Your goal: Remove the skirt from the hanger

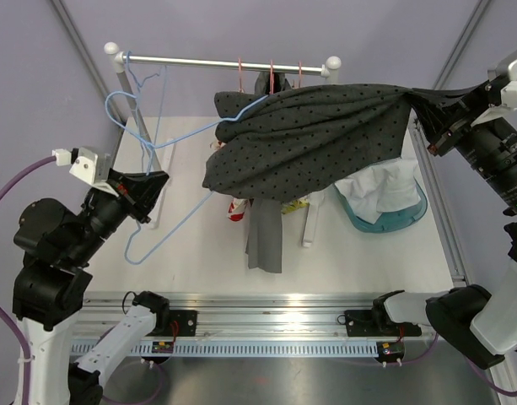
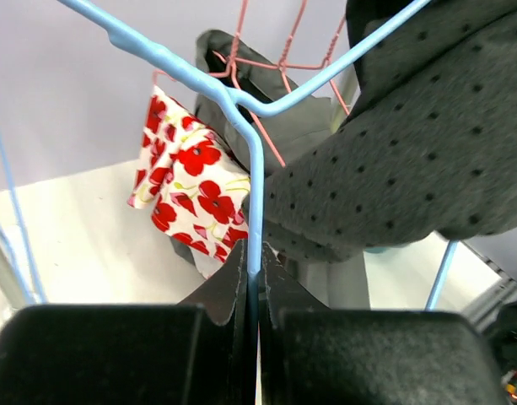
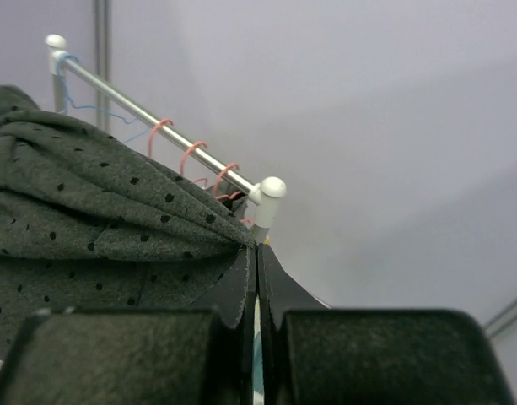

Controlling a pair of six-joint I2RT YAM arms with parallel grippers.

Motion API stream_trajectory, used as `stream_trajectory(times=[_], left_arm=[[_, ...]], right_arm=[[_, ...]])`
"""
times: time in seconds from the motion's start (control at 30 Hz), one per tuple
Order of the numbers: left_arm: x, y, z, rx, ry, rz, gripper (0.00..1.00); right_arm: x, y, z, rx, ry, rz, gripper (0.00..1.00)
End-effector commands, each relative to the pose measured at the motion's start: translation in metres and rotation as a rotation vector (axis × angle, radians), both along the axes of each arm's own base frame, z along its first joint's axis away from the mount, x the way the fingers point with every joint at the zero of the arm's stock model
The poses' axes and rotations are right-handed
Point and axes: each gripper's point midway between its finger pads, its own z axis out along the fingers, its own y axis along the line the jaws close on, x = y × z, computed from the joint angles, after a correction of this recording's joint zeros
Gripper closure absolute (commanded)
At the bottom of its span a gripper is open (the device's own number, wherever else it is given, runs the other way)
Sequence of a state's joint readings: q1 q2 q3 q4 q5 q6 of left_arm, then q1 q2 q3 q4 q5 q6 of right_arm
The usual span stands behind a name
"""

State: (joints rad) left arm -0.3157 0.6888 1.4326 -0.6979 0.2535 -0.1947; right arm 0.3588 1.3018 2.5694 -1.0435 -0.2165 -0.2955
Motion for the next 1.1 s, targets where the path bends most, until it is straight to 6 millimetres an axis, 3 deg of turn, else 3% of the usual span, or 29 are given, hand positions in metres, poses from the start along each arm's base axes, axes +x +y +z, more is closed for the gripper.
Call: stream_trajectory(times=[0.0, 0.13, 0.27, 0.47, 0.83, 1.07], left_arm=[[0.001, 0.049, 0.019, -0.035, -0.099, 0.266, 1.0], [-0.007, 0.052, 0.026, -0.043, -0.138, 0.266, 1.0], [-0.003, 0.059, 0.017, -0.02, -0.116, 0.31, 1.0], [-0.001, 0.059, 0.013, -0.022, -0.115, 0.316, 1.0], [-0.017, 0.045, 0.041, -0.05, -0.184, 0.212, 1.0], [-0.025, 0.05, 0.034, -0.03, -0.191, 0.226, 1.0]], right_arm=[[-0.015, -0.073, 0.048, 0.083, -0.191, -0.35, 1.0], [-0.021, -0.088, 0.051, 0.075, -0.213, -0.426, 1.0], [-0.029, -0.104, 0.055, 0.07, -0.237, -0.504, 1.0], [-0.024, -0.107, 0.05, 0.054, -0.226, -0.529, 1.0], [0.031, -0.086, 0.006, -0.07, -0.1, -0.502, 1.0], [0.05, -0.092, 0.001, -0.113, -0.097, -0.572, 1.0]])
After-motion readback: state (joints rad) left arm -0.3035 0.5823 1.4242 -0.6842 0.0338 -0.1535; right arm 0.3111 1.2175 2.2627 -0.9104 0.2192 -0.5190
